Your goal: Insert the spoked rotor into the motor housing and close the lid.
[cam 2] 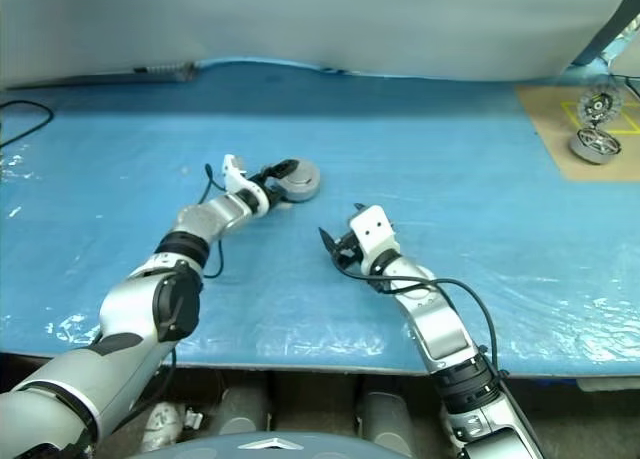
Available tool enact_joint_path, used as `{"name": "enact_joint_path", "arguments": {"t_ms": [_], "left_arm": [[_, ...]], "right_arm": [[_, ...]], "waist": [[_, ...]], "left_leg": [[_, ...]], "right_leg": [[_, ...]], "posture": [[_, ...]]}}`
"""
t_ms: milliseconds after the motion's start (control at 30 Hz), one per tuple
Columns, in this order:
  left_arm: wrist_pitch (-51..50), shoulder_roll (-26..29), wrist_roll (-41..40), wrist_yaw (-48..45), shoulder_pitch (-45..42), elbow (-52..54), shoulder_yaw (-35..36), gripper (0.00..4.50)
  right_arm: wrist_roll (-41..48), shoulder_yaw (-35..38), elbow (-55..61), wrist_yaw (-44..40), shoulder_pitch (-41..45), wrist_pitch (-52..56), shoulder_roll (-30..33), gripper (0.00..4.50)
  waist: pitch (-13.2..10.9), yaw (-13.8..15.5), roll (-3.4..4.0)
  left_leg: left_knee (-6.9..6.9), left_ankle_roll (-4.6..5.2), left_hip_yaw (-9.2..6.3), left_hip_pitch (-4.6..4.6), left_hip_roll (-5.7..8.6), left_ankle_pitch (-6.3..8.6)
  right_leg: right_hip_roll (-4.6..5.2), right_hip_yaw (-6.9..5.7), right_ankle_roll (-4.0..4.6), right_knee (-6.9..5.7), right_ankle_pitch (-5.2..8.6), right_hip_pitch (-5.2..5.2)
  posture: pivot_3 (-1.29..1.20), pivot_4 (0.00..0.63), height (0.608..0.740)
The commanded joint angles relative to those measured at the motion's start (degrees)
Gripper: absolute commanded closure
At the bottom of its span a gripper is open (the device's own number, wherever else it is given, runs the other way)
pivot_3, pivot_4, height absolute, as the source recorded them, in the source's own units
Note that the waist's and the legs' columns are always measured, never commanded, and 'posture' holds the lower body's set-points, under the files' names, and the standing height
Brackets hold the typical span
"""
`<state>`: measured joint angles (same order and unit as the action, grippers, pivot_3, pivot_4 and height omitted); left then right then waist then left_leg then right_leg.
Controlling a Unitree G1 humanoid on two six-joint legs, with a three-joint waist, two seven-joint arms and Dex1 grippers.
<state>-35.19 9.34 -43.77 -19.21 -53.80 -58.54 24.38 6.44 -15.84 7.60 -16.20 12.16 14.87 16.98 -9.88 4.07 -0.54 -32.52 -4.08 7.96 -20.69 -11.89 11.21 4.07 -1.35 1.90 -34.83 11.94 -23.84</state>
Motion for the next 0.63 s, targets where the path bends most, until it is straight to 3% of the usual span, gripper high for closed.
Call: {"name": "enact_joint_path", "arguments": {"t_ms": [33, 100, 200, 300, 433, 633], "left_arm": [[-10.6, 3.1, 2.9, 1.2, 10.2, 12.6, -3.9, 0.02], [-15.8, 5.0, 3.7, 0.6, 18.6, 27.3, -9.0, 0.02], [-15.3, 8.7, 6.6, -2.5, 30.0, 46.9, -17.3, 0.02], [-3.2, 9.4, 12.6, -4.5, 37.0, 56.9, -21.3, 0.02], [17.2, 7.8, 23.9, -4.8, 41.7, 60.1, -25.6, 0.02], [28.5, 6.9, 29.9, -5.9, 44.2, 58.6, -27.6, 0.02]], "right_arm": [[0.6, 1.5, 2.5, -1.6, -0.5, 1.0, -0.6, 0.0], [1.5, 2.0, 2.8, -2.5, -0.9, 2.1, -0.9, 0.0], [2.5, 2.8, 3.3, -4.2, -1.9, 2.9, -1.5, 0.0], [3.8, 3.7, 4.3, -5.8, -3.2, 2.9, -2.1, 0.0], [4.2, 4.3, 5.1, -6.7, -5.8, 2.1, -2.8, 0.0], [3.1, 5.3, 4.8, -6.1, -6.2, 2.3, -3.5, 0.0]], "waist": [[0.0, -0.4, 0.01], [0.1, -0.6, 0.07], [0.2, -1.2, 0.15], [0.2, -1.3, 0.22], [0.2, -1.0, 0.13], [0.2, -1.1, 0.12]], "left_leg": [[0.01, 0.0, 0.02, 0.04, -0.01, 0.0], [0.08, 0.01, 0.08, 0.18, -0.03, 0.0], [0.3, 0.02, 0.28, 0.42, -0.09, 0.02], [0.39, 0.04, 0.34, 0.55, -0.1, 0.03], [0.37, 0.08, 0.37, 0.52, -0.09, 0.04], [0.39, 0.06, 0.39, 0.44, -0.12, 0.03]], "right_leg": [[0.0, 0.0, 0.03, 0.0, 0.02, 0.04], [0.01, 0.01, 0.12, 0.0, 0.06, 0.1], [0.05, 0.0, 0.3, 0.04, 0.19, 0.19], [0.07, -0.04, 0.29, 0.06, 0.27, 0.27], [0.12, -0.04, -0.15, 0.17, 0.51, 0.3], [0.11, -0.05, 0.05, 0.15, 0.37, 0.03]], "posture": [[0.0, 0.15, 0.74], [0.0, 0.15, 0.74], [0.0, 0.15, 0.74], [0.0, 0.15, 0.74], [0.0, 0.15, 0.74], [0.0, 0.15, 0.74]]}}
